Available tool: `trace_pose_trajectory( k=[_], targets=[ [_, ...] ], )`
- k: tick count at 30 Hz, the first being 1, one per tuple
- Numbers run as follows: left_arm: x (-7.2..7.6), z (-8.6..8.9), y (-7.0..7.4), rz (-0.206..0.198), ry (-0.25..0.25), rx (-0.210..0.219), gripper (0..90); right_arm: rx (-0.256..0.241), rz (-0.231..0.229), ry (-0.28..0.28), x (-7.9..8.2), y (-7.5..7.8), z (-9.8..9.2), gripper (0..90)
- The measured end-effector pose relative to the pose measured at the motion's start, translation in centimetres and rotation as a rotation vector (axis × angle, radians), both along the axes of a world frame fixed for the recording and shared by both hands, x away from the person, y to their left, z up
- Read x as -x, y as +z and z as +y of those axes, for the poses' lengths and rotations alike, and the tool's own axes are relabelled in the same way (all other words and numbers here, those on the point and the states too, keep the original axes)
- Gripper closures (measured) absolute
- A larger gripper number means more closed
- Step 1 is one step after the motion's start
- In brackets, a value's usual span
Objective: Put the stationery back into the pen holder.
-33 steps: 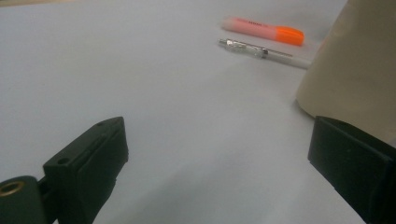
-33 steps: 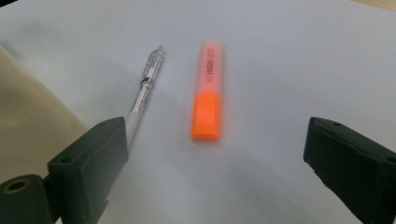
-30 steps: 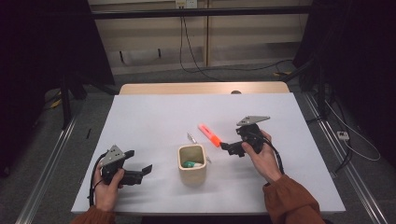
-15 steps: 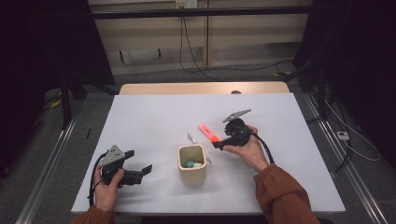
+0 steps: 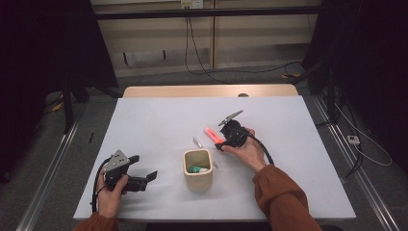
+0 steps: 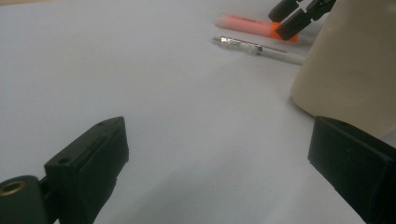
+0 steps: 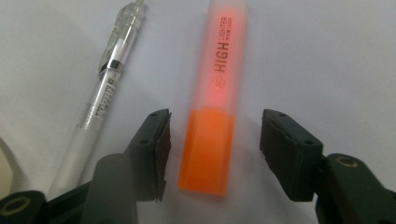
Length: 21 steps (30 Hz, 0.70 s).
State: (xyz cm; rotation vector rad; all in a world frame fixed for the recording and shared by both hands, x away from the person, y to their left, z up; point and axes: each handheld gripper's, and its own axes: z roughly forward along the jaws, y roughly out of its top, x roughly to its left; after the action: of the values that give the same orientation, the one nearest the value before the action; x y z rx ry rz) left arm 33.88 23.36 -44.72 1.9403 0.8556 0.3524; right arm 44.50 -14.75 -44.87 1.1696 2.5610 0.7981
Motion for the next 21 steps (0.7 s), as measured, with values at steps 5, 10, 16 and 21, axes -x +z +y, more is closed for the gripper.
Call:
trace_pose_trajectory(
  k=[5, 10, 16, 21],
  targets=[
    [-0.02, -0.01, -0.01, 0.002, -0.001, -0.001, 5.0, 0.005, 0.003, -0.008, 0.11, -0.14, 0.27, 55.0],
    [-0.01, -0.05, -0.03, 0.006, -0.002, 0.002, 5.1, 0.000, -0.005, -0.037, 0.28, -0.21, 0.52, 60.7],
    [-0.02, 0.00, 0.01, 0.000, -0.007, -0.004, 5.2, -0.022, 0.001, -0.056, 0.27, -0.29, 0.30, 67.8],
    [-0.06, -0.06, -0.03, 0.003, -0.010, -0.003, 5.2, 0.000, 0.004, -0.055, 0.21, -0.18, 0.55, 67.6]
  ],
)
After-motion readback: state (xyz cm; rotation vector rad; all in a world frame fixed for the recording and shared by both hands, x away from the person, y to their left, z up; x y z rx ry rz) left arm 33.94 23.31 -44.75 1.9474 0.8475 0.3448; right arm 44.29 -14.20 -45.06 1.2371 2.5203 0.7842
